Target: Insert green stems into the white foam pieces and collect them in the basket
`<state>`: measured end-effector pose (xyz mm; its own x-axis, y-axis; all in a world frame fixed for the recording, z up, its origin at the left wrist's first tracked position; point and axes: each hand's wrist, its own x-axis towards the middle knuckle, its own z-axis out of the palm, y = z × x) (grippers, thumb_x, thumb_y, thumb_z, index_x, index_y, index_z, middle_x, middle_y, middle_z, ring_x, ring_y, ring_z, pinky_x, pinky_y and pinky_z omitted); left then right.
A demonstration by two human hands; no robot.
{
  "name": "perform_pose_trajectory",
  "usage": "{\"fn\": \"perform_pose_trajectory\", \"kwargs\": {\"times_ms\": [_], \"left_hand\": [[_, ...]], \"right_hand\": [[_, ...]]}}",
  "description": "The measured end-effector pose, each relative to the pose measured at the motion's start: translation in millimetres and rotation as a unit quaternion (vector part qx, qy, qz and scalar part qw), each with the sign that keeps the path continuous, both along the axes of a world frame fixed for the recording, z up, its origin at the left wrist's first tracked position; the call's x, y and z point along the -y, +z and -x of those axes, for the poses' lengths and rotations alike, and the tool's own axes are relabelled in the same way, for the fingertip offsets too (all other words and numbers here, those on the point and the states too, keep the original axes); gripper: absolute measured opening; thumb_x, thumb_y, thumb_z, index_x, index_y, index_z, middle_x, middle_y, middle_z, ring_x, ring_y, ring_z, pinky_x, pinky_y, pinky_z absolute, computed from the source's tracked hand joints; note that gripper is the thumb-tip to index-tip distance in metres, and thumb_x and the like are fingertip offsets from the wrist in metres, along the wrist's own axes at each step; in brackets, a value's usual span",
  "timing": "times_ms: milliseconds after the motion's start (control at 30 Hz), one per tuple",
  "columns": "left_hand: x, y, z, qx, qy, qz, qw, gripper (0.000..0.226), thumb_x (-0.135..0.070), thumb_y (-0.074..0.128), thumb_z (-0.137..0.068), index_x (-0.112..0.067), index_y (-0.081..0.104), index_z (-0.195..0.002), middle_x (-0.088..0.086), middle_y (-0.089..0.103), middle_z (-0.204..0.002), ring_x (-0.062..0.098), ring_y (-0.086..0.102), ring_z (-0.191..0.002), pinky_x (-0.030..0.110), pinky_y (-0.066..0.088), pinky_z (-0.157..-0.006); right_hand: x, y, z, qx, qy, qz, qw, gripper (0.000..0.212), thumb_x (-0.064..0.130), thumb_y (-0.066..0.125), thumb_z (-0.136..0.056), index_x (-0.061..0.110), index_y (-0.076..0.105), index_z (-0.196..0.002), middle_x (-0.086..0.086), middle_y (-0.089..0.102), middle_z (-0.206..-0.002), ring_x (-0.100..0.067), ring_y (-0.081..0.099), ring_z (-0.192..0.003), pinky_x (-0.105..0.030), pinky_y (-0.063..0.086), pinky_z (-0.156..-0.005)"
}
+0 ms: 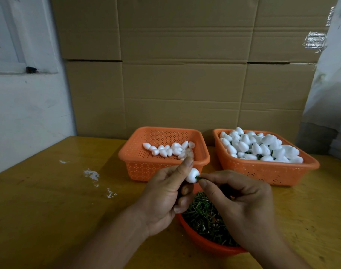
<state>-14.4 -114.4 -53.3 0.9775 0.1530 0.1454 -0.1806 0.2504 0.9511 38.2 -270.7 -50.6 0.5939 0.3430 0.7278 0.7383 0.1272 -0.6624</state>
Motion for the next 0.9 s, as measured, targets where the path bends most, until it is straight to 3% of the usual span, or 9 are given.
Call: {"fn": "perform_pose_trajectory", "kwargs": {"times_ms": [100,233,433,633,900], "left_hand": [[1.6,-0.2,-0.8,0.020,0.030,-0.018,0.999,0.035,-0.051,0.070,-0.079,-0.017,0.064,-0.073,0.000,0.043,-0.059,0.008,0.038,-0.043,0.019,0.025,-0.038],[3.2,-2.7,-2.8,0.066,0.061,-0.050,0.995,0.026,-0.043,0.076,-0.081,-0.018,0.070,-0.076,0.003,0.047,-0.058,0.010,0.043,-0.045,0.019,0.032,-0.039],[0.7,-6.0,-4.1,0.117,0.068,-0.105,0.985,0.019,-0.035,0.081,-0.080,-0.018,0.074,-0.087,0.003,0.057,-0.064,0.011,0.053,-0.059,0.021,0.043,-0.052],[1.6,-5.7,-3.4,0.156,0.114,-0.191,0.962,0.023,-0.041,0.073,-0.083,-0.019,0.074,-0.087,0.002,0.057,-0.062,0.013,0.053,-0.058,0.023,0.045,-0.054],[7.9,-4.4,1.0,0.172,0.104,-0.259,0.945,0.029,-0.046,0.058,-0.093,-0.017,0.063,-0.090,0.012,0.054,-0.069,0.016,0.050,-0.063,0.033,0.043,-0.057]], "right_hand": [[1.6,-3.4,-2.7,-0.002,-0.017,0.046,0.999,0.012,0.017,0.078,-0.083,0.029,0.079,-0.086,0.007,0.072,-0.066,-0.011,0.059,-0.049,-0.018,0.043,-0.045],[2.2,-4.8,-5.6,0.030,-0.049,0.089,0.994,0.018,0.012,0.078,-0.082,0.030,0.078,-0.084,0.015,0.068,-0.066,-0.007,0.059,-0.052,-0.010,0.038,-0.048],[3.3,-1.7,-7.0,0.052,-0.080,0.097,0.991,0.021,0.013,0.079,-0.081,0.033,0.081,-0.085,0.011,0.070,-0.071,-0.011,0.064,-0.062,-0.018,0.046,-0.054],[3.4,-2.1,-6.5,0.031,-0.060,0.085,0.994,0.015,0.018,0.077,-0.083,0.033,0.081,-0.082,0.008,0.069,-0.070,-0.013,0.062,-0.061,-0.021,0.045,-0.051],[0.5,-4.0,-5.5,0.012,-0.035,0.061,0.997,0.011,0.025,0.073,-0.083,0.035,0.078,-0.083,0.013,0.071,-0.070,-0.008,0.062,-0.056,-0.014,0.042,-0.051]]}}
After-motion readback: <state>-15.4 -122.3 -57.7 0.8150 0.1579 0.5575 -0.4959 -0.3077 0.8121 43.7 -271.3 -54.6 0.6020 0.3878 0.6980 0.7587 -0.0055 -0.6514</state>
